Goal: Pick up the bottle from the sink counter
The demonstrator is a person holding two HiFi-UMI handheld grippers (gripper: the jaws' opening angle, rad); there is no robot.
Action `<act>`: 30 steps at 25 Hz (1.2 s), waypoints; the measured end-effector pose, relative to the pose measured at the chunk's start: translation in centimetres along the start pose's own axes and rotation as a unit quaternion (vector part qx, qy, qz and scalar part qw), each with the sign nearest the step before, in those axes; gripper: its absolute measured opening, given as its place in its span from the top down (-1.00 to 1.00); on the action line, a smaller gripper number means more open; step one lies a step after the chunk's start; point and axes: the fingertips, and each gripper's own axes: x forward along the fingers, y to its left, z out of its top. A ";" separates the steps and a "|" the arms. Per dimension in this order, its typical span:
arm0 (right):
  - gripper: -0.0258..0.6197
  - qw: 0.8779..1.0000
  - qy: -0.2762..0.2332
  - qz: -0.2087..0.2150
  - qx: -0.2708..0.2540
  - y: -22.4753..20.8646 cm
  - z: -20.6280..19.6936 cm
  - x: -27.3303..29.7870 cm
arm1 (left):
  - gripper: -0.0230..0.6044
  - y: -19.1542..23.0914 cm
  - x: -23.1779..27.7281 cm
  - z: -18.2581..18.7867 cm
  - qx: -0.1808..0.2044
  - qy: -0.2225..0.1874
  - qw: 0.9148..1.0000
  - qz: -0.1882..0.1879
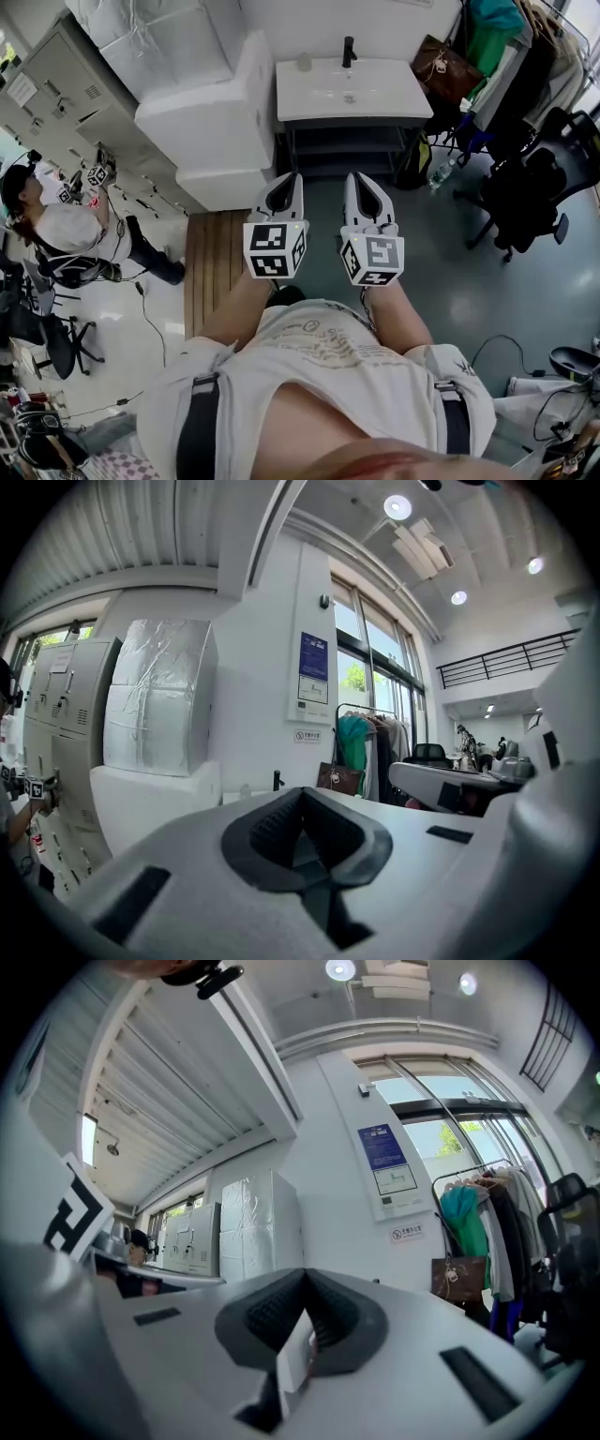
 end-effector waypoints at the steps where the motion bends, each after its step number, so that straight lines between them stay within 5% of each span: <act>1: 0.84 1.000 -0.002 0.000 0.006 -0.2 0.1 0.0 | 0.86 -0.1 0.1 0.0 0.001 0.000 1.000 0.000; 15: 0.84 1.000 -0.001 -0.001 0.000 -1.0 -0.7 4.2 | 0.86 1.4 4.7 -0.5 -0.010 -0.003 1.000 -0.015; 30: 0.84 1.000 0.001 -0.009 -0.017 -4.4 -1.7 17.6 | 0.86 7.4 17.2 1.5 -0.012 -0.008 0.999 -0.034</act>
